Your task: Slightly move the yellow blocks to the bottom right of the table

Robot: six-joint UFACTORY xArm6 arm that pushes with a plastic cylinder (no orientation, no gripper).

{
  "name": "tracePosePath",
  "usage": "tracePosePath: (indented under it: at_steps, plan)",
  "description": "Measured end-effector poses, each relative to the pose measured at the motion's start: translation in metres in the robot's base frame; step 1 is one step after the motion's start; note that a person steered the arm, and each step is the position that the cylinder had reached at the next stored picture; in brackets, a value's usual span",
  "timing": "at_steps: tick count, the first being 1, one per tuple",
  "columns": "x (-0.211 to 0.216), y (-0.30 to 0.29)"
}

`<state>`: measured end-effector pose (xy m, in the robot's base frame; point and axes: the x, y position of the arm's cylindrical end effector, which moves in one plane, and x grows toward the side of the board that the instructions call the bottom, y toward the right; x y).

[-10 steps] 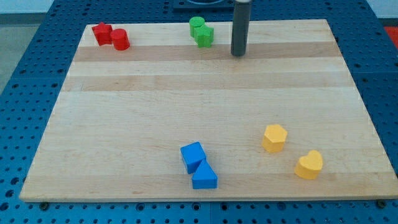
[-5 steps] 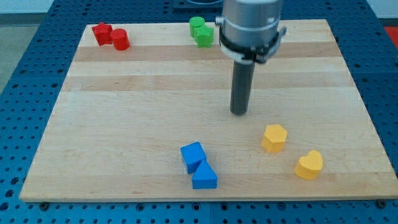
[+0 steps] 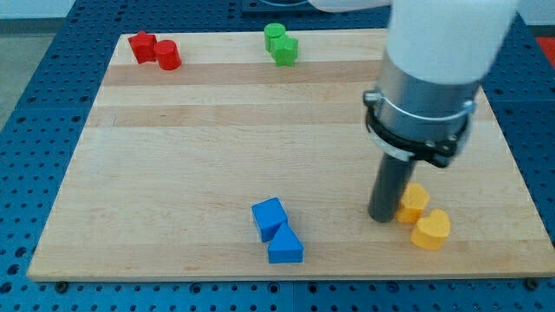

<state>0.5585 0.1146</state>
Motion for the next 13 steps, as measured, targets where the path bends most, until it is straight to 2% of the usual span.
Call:
tracePosePath:
  at_steps: [6, 13]
  plan:
    - [0.016, 0.038]
    - [0.042, 0.012]
